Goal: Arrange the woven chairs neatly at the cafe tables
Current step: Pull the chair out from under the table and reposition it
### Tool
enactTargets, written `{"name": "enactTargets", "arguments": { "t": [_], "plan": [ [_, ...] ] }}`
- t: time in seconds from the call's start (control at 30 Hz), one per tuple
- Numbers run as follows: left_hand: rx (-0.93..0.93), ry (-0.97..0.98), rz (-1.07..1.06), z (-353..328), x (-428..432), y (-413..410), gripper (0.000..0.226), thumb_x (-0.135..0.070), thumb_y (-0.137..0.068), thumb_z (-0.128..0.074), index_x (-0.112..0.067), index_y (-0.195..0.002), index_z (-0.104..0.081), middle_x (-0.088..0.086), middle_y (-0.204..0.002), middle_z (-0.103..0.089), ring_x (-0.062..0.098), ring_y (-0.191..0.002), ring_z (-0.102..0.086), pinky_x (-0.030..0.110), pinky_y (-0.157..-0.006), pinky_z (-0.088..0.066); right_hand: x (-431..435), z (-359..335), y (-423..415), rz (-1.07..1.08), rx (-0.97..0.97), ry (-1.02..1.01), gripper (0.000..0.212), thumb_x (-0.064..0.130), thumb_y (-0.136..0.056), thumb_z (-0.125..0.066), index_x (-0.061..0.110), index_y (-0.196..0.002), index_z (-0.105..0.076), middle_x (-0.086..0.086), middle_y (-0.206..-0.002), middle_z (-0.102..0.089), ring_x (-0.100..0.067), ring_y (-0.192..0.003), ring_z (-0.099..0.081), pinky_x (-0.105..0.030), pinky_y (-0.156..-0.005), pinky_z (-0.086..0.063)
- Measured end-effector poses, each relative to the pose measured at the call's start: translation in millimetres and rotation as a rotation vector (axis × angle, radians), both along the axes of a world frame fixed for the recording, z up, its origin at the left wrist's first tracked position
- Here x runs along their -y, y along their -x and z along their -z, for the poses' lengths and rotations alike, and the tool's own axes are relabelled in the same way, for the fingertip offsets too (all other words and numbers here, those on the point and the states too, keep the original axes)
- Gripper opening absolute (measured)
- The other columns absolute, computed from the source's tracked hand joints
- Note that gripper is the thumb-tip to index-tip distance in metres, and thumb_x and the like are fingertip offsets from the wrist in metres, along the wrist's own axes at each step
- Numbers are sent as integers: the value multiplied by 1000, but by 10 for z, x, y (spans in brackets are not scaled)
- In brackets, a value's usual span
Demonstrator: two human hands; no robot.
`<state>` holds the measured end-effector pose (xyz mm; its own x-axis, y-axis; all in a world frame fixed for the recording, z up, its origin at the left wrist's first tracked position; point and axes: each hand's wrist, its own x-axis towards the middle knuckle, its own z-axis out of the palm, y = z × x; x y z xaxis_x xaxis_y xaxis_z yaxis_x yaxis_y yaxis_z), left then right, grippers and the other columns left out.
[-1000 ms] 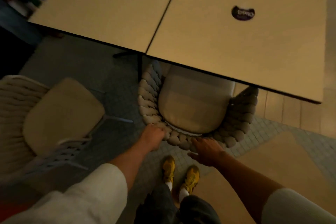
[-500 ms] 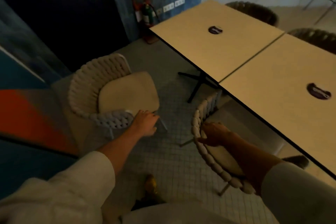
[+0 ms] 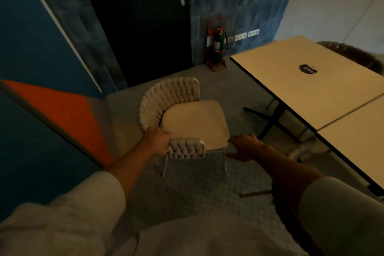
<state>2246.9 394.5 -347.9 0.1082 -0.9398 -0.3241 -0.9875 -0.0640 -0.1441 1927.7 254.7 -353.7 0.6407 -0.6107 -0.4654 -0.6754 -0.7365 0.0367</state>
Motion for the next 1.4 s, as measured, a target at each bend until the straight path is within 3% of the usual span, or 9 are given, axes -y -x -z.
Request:
{"name": "enactTargets", "arguments": {
  "t": [0.17, 0.37, 0.63, 0.73, 0.9, 1.1, 1.3, 1.4],
  "plan": [
    [1, 22, -114, -143, -358, -1022, 63, -62, -85, -58, -29, -137, -53, 1, -141, -59, 26, -129, -53, 41, -107, -39, -72, -34, -1201, -96, 40, -39, 80, 73, -89, -51, 24, -151, -40, -2, -154, -44, -28, -138, -44, -47, -108, -38],
    [24, -48, -240, -74, -716, -1620, 81, -62, -85, -63, -27, -153, -35, 5, -155, -45, 29, -139, -43, 44, -115, -30, -132, 135, -2310, -251, 31, -57, 76, 71, -91, -49, 26, -152, -37, -1, -156, -41, -28, -137, -45, -46, -105, -39],
    [12, -73, -297, 103, -696, -2270, 71, -56, -79, -68, -28, -141, -48, 1, -141, -57, 28, -127, -52, 40, -102, -38, 56, 454, -3250, -328, 0, -154, 73, 76, -87, -47, 27, -142, -48, 0, -141, -55, -26, -122, -57, -42, -96, -48],
    [34, -70, -290, 93, -454, -2614, 66, -60, -77, -68, -33, -136, -52, -5, -137, -59, 23, -124, -54, 38, -97, -36, 345, 611, -3558, -303, -3, -179, 91, 88, -81, -39, 23, -145, -44, -4, -139, -56, -26, -119, -59, -41, -95, -51],
    [37, -120, -286, -52, 63, -3141, 72, -55, -80, -69, -28, -143, -48, -1, -143, -55, 25, -130, -48, 38, -105, -35, 729, 803, -3938, -253, 2, -224, 91, 81, -85, -47, 19, -151, -38, -8, -146, -51, -27, -126, -55, -39, -101, -49],
    [7, -199, -252, -13, 890, -3559, 87, -64, -81, -67, -28, -154, -36, 0, -155, -44, 25, -140, -41, 41, -113, -29, 1362, 986, -4275, -190, 11, -278, 95, 81, -86, -44, 16, -154, -31, -9, -152, -45, -29, -133, -49, -42, -108, -44],
    [-13, -269, -84, 201, 1700, -3646, 89, -62, -83, -67, -26, -156, -34, 3, -159, -40, 26, -144, -38, 42, -118, -28, 1702, 1133, -4209, -55, 65, -322, 92, 80, -86, -47, 21, -155, -31, -7, -150, -47, -28, -133, -50, -42, -107, -44],
    [-15, -285, 58, 276, 2201, -3681, 82, -63, -80, -67, -27, -149, -42, 3, -152, -50, 28, -139, -44, 45, -115, -34, 1738, 1226, -4064, 51, 102, -342, 88, 77, -88, -48, 19, -153, -35, -7, -147, -49, -28, -130, -52, -43, -105, -46]
  ]
}}
